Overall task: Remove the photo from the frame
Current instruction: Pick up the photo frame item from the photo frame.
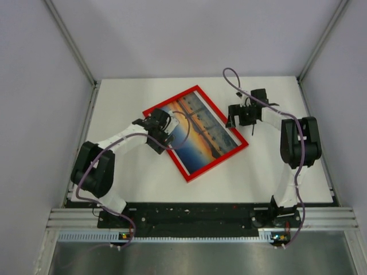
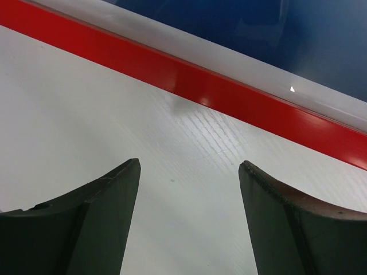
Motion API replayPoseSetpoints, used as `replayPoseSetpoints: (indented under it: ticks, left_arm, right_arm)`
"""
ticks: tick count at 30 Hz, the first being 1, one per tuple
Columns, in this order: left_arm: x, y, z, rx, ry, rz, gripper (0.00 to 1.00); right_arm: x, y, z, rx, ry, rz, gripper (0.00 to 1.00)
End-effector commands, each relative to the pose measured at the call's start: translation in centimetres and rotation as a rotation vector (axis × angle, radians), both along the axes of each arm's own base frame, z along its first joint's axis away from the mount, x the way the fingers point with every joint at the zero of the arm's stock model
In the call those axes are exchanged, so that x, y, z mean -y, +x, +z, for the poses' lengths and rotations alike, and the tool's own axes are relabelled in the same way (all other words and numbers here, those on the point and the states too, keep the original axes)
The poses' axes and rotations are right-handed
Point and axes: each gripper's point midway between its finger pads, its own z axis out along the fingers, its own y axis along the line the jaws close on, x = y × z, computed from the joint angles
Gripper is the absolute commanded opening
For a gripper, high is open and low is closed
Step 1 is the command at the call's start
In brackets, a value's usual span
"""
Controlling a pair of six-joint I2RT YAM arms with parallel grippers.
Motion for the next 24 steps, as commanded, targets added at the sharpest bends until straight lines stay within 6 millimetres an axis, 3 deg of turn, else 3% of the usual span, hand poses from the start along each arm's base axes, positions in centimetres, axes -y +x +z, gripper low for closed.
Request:
replayPoseSetpoints:
  ticks: [1, 4, 8, 14, 18, 21, 24]
  left_arm:
    - [-0.9, 2.1, 0.6, 0.077, 0.057, 0.086, 0.76]
    - [-1.1, 2.9, 0.2, 0.076, 0.088, 0.106, 0.76]
    - [-1.6, 4.4, -0.5, 0.080, 0.145, 0.145, 0.76]
    - [-2.2, 6.6, -1.0, 0.105, 0.208, 0.190, 0.76]
    - [-2.2, 7.8, -1.8, 0.106, 0.236, 0.199, 0.76]
    - [-2.3, 8.7, -2.2, 0.111, 0.252, 0.207, 0.75]
    - [-2.3, 9.5, -2.3, 0.120, 0.276, 0.210, 0.75]
  right_arm:
    - [0.7, 0.6, 3.4, 0.098, -0.056, 0.042, 0.94]
    - [0.4, 0.8, 3.7, 0.103, -0.040, 0.058, 0.93]
    - [-0.2, 0.5, 2.7, 0.066, -0.009, 0.079, 0.90]
    - [-0.5, -1.3, -0.4, -0.026, 0.009, 0.097, 0.88]
    - [-0.9, -3.1, -1.2, -0.082, 0.042, 0.116, 0.84]
    - [-0.7, -4.5, -1.8, -0.126, 0.036, 0.116, 0.78]
    - [-0.3, -6.1, -2.7, -0.163, 0.018, 0.122, 0.64]
